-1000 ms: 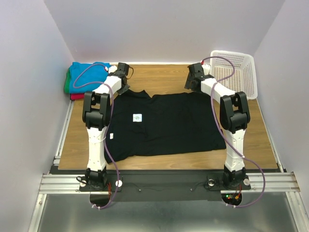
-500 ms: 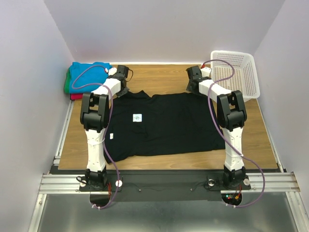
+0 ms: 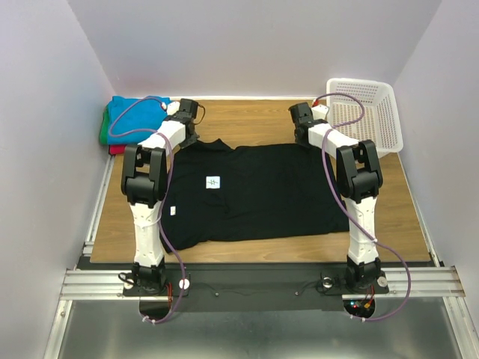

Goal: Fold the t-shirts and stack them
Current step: Fold the tshirt

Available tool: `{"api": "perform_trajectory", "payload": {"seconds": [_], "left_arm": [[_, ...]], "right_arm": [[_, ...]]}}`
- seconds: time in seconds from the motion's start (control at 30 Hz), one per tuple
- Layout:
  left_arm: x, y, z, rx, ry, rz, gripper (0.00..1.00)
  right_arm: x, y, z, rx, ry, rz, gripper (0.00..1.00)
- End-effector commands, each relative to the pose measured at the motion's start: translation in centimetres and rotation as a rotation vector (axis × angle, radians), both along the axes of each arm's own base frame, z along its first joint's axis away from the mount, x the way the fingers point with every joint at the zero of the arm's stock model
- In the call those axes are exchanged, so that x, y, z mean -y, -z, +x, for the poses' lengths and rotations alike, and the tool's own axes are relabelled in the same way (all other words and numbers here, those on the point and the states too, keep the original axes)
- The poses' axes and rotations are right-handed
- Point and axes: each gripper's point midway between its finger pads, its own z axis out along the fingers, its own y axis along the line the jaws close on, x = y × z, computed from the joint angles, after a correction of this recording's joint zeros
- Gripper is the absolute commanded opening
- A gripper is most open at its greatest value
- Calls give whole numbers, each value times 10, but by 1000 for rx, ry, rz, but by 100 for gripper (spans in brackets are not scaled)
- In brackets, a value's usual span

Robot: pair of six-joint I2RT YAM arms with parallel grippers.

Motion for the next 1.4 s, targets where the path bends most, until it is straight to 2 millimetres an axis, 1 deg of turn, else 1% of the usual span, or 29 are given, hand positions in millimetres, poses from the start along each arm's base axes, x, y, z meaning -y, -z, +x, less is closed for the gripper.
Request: {"api": "perform_trajectory", "payload": {"seconds": [0.0,0.17,0.23,0.37,0.4,0.43,0.47,0.5,0.53,0.57,0.6,0.63,0.67,0.7,0.73,0.77,0.8,0.83,0.93,0.97,1.0,1.03,1.07,1.17,1.2,1.27,1.3,1.33,1.37], "left_arm": [[-7,-43,4,91,-6,16,0],[-7,-52,1,108,2,8,0],[-6,-59,2,125,10,4,0],[-5,-64,-7,130,16,-3,0],[-4,-65,-9,134,21,-6,0],[-4,-74,-9,158,21,-14,0],[-3,-69,-16,146,25,-13,0],[-3,-77,-18,167,26,-15,0],[-1,-78,-23,166,25,-20,0],[-2,-69,-32,149,25,-22,0],[3,-75,-37,168,36,-37,0],[4,-74,-42,172,36,-43,0],[5,-63,-52,158,37,-46,0],[5,-61,-57,155,40,-49,0],[5,-59,-66,149,36,-54,0],[4,-58,-71,150,33,-56,0],[5,-58,-76,150,33,-59,0],[6,-59,-81,154,33,-64,0],[6,-57,-101,162,26,-82,0],[8,-67,-104,194,26,-100,0],[7,-66,-115,194,27,-104,0],[7,-66,-120,197,27,-108,0],[7,-59,-129,184,18,-114,0],[5,-64,-143,205,8,-131,0],[4,-56,-152,187,7,-132,0],[2,-55,-164,193,6,-144,0],[2,-55,-169,194,7,-149,0],[3,-60,-173,214,4,-167,0],[1,-52,-182,197,1,-166,0]], "right_arm": [[0,7,3,19,28,-20,32],[-2,-1,8,32,13,-12,12],[-5,-10,9,48,7,1,0],[-4,-24,6,68,6,8,0],[-2,-24,2,61,5,2,0],[-2,-27,1,63,4,1,1],[-1,-35,0,77,5,3,0],[-1,-30,-7,62,2,2,0],[0,-30,-10,57,2,1,1],[-3,-28,-16,55,4,15,0],[-4,-28,-26,46,3,17,0],[-5,-26,-32,40,2,17,0],[-4,-25,-36,43,17,9,0],[-5,-31,-40,55,18,6,1],[-6,-24,-51,40,20,-9,0],[-6,-25,-54,43,18,-10,0],[-8,-28,-58,47,16,-7,0],[-12,-36,-60,67,9,2,0],[-16,-41,-74,76,2,3,0],[-17,-52,-77,101,4,8,0],[-19,-57,-85,109,0,4,0],[-19,-50,-91,93,0,-5,0],[-16,-54,-100,104,11,-10,0],[-15,-59,-115,124,21,-9,0],[-10,-62,-125,137,38,-10,0],[-7,-65,-134,148,46,3,0],[-6,-72,-139,163,44,19,0],[-5,-67,-148,148,36,21,0],[-6,-67,-151,150,35,35,0]]}}
